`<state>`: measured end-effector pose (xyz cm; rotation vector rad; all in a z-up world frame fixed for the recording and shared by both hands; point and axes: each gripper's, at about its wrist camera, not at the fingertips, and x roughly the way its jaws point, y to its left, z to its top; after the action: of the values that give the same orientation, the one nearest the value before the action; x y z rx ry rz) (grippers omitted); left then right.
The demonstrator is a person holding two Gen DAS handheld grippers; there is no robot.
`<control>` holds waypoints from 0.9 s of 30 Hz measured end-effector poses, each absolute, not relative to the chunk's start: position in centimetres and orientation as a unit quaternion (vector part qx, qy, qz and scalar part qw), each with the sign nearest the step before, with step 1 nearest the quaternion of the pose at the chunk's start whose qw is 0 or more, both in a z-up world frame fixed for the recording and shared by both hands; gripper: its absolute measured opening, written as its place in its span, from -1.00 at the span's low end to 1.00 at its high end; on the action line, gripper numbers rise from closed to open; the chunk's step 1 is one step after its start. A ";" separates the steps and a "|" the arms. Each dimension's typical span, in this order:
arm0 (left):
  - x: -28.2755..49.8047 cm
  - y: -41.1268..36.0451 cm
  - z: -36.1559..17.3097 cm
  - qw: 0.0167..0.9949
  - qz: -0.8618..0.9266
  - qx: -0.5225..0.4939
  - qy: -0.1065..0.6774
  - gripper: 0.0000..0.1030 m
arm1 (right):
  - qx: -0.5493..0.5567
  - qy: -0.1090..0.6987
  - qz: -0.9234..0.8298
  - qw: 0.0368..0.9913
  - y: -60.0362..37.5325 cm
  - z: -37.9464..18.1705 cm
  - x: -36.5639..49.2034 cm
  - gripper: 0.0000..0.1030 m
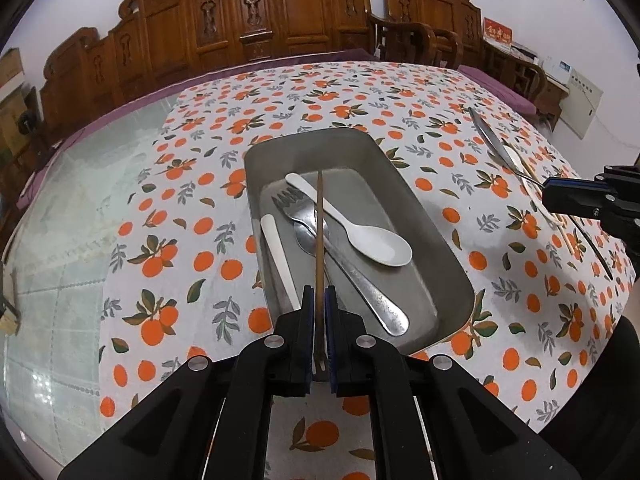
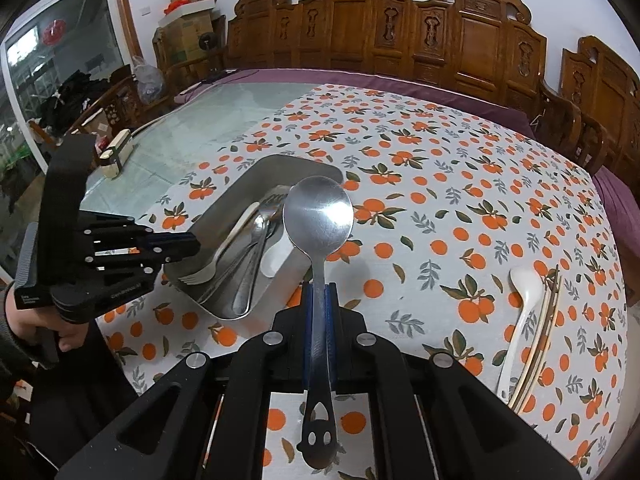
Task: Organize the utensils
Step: 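Carry the chopstick into the tray and open the left gripper while the right carries the spoon, then lower the metal spoon into the tray and open the right gripper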
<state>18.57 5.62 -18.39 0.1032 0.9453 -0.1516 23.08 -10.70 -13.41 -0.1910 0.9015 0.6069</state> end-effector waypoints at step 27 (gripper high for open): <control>15.3 12.8 -13.4 0.918 -0.010 0.008 0.396 0.26 | -0.085 0.432 0.313 0.841 -1.4 -14.0 26.3 -0.86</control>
<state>15.30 12.79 -13.44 0.0169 0.8134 -0.0198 26.27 -1.42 -13.97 -0.1799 0.9128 0.6617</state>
